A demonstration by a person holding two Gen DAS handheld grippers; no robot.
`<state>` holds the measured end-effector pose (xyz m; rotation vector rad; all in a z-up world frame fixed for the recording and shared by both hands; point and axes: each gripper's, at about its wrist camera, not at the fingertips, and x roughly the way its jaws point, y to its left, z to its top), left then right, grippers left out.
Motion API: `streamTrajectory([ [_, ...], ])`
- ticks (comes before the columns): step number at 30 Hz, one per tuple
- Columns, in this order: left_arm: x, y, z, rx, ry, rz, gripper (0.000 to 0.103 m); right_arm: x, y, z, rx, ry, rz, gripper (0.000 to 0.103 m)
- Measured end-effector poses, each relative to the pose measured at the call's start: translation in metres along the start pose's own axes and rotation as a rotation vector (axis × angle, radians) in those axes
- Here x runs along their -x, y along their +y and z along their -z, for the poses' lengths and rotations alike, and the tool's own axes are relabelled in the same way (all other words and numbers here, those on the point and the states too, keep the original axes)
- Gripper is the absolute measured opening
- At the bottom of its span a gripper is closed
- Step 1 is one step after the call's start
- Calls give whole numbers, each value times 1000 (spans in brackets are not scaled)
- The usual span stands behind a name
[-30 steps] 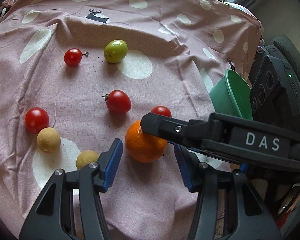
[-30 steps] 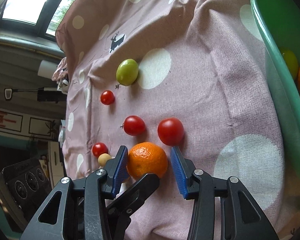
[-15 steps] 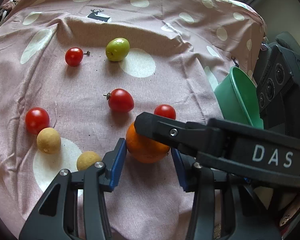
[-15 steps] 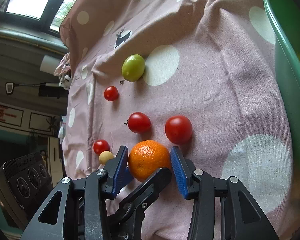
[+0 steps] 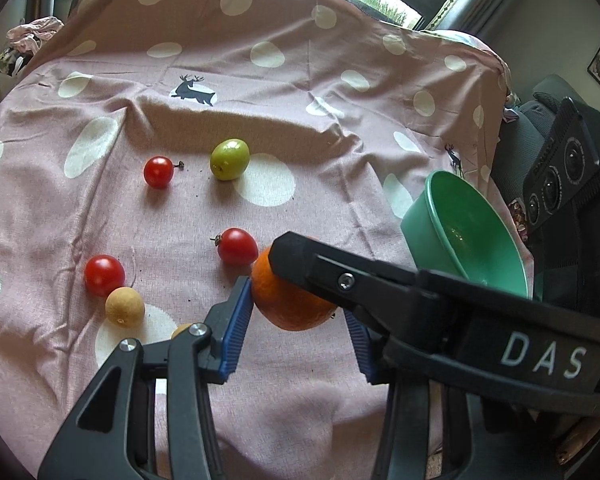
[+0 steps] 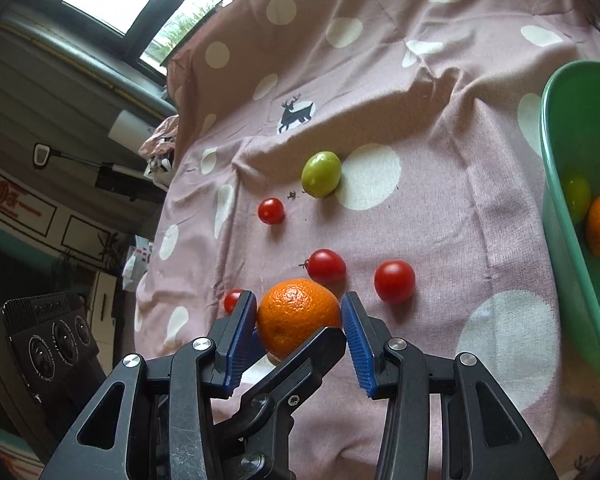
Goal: Organize fruits
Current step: 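Carry the second orange with the right tool into the green bowl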
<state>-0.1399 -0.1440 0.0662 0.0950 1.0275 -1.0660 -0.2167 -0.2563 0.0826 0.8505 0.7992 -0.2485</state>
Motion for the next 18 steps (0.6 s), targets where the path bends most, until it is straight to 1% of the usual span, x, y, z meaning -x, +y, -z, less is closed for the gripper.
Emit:
streamTrajectory([
  [5,14,-7,-1,-27,-63,15,45,16,11,1,39,-65,4,47],
  [15,33,-27,-2,-83,-158,42,45,45,22,4,97,-163,6,47],
  [18,36,-33,-3,-96,-173,55,45,53,22,4,106,-189,9,47],
])
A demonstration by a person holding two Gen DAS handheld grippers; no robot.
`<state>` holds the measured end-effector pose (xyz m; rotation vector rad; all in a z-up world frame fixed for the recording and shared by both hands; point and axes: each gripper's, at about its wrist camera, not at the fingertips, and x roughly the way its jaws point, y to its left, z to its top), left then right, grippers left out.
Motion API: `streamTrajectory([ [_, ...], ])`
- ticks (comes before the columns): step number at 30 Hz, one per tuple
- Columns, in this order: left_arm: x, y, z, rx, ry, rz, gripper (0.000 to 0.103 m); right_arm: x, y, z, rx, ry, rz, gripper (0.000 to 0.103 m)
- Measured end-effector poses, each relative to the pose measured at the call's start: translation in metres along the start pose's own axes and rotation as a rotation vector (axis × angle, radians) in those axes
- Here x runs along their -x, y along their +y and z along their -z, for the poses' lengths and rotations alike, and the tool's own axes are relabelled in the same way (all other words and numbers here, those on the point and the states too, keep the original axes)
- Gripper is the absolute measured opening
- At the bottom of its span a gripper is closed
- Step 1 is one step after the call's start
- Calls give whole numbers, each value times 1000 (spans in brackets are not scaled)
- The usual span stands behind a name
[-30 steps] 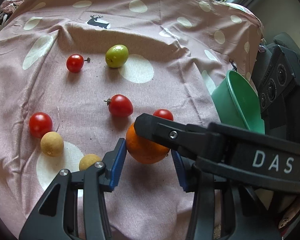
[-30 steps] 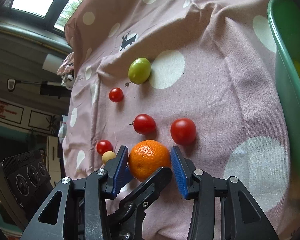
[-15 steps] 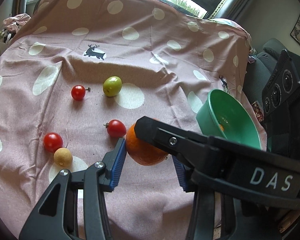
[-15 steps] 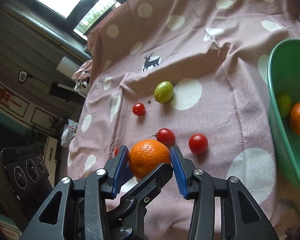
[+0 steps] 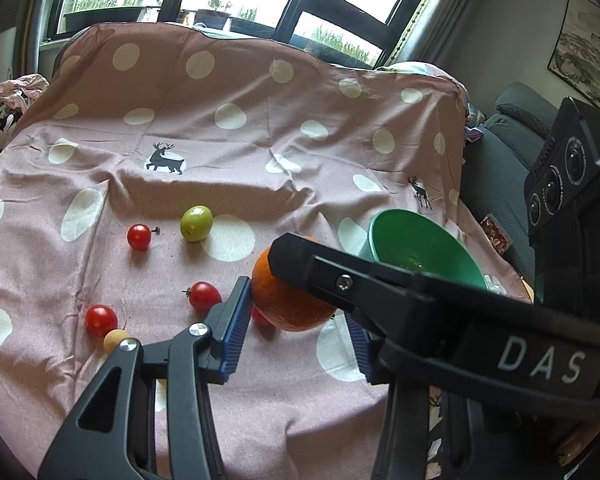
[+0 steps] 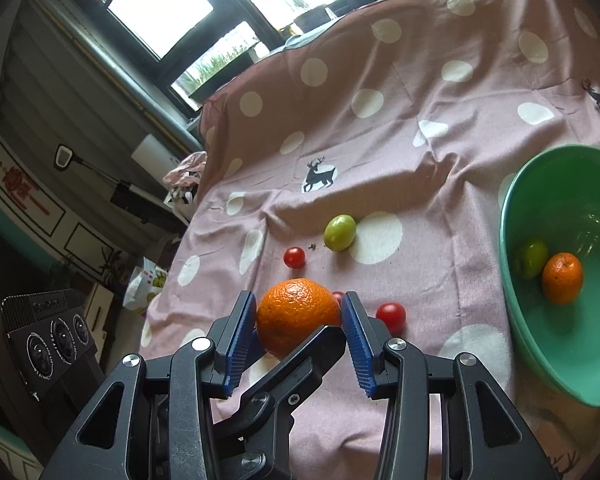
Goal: Organize fruits
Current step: 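Carry the second orange with the right tool into the green bowl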
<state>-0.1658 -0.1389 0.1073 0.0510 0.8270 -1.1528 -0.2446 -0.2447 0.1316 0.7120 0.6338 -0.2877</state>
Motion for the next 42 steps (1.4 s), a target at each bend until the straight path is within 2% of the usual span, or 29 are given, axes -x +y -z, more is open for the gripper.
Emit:
streamTrajectory([
  [12,-10,-44,-11,-88,-32,36,45,35,-24,-8,-29,-108,7,47],
  [23,-46,-89,-12,-171,25,96,45,65,-74,-10,-139,-178,44,47],
  [42,-86,-132,-10,-252,105,161,45,90,-125,-7,-281,-240,111,47],
])
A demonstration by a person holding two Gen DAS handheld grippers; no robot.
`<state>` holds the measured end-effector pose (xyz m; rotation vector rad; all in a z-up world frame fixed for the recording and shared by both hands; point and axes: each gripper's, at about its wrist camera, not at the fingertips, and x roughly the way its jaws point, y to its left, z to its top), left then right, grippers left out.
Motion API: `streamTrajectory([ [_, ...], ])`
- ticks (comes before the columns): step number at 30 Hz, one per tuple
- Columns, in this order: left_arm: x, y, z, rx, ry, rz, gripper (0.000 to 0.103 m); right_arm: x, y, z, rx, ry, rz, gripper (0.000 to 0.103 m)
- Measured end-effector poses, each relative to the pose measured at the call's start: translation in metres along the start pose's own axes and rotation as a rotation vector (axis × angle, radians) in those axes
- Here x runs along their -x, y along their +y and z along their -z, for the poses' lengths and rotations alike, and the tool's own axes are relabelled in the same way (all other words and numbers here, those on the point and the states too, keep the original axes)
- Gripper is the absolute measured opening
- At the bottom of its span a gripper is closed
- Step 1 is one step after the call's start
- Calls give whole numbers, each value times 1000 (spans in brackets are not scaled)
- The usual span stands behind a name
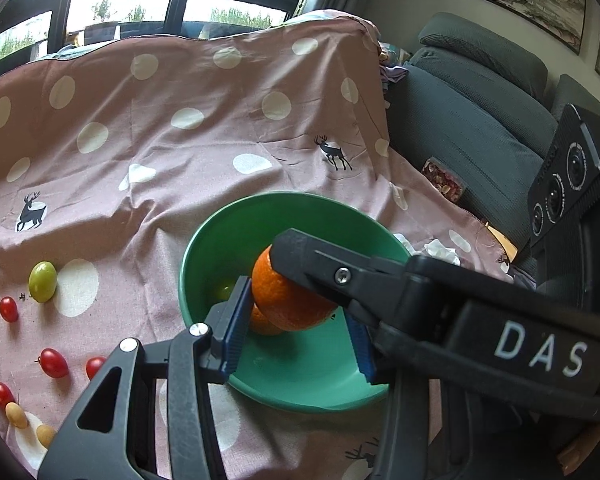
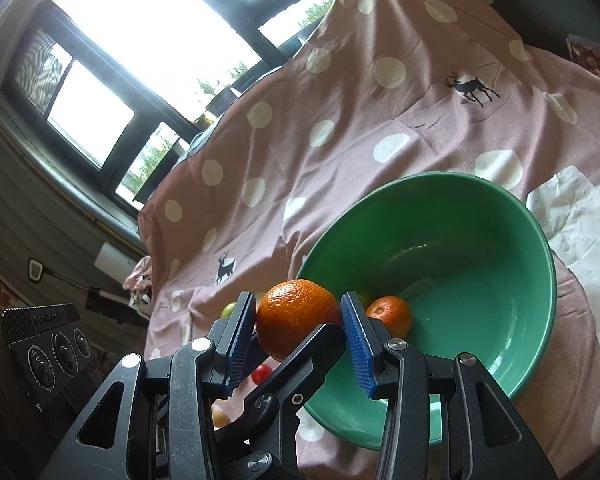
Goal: Organize fruits
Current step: 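Carry the second orange with the right tool into the green bowl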
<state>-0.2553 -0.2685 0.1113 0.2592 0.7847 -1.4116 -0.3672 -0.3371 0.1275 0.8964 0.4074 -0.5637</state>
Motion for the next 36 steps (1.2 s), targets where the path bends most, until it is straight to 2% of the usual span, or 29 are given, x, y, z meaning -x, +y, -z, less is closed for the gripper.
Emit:
streamTrajectory([
  [11,-23,-8,1,-1,54,48,45,-1,-21,-4,-58,7,62,47],
  [22,-42,-12,2,4,97,62,45,-4,-36,-4,-97,27,108,47],
  [36,-48,-10,3,10,112,79,45,-7,-40,-5,-103,34,140,47],
])
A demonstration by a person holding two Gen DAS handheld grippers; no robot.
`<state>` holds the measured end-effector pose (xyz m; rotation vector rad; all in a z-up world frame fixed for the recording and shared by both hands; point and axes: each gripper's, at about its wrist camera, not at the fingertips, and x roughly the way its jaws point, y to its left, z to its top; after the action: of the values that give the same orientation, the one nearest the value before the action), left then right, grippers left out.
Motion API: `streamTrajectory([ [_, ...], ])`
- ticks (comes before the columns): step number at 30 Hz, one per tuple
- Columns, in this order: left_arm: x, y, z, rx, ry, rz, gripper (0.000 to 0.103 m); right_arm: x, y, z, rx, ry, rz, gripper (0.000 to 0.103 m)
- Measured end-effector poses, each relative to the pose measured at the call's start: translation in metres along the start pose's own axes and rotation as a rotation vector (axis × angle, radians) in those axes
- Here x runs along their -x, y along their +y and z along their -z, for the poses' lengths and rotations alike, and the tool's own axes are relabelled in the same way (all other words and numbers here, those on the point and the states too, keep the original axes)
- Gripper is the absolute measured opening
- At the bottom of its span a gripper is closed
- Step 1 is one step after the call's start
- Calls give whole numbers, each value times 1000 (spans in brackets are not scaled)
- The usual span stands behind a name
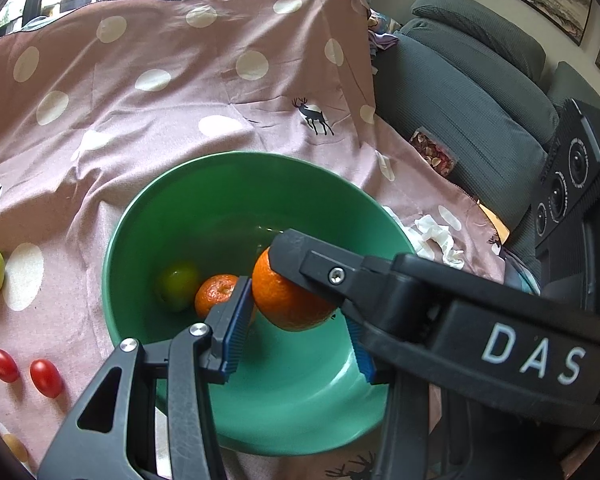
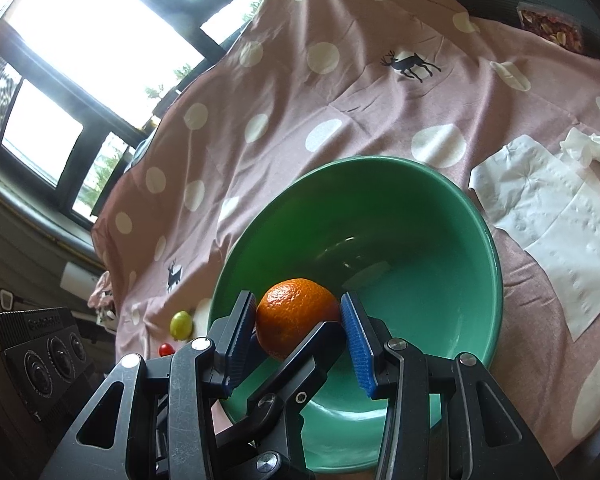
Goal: Organize fruits
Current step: 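Carry the second orange with the right tool into the green bowl, then open the right tool to drop the orange into the bowl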
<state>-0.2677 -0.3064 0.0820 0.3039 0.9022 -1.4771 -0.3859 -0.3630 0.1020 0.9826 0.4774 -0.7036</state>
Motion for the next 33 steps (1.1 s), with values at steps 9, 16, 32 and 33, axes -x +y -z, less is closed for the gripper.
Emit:
streamTrajectory([
  [9,-2,-1,1,5,5,1,45,-1,-1,0,4,2,13,47],
  [16,-4,0,2,3,19,-1,45,-3,-2,-1,13,17,32,47],
  [32,-2,3,3,11,20,-43,51,-5,1,-1,16,27,58,47],
  [33,-1,5,4,18,21,-48,57,-5,1,-1,17,25,57,47],
])
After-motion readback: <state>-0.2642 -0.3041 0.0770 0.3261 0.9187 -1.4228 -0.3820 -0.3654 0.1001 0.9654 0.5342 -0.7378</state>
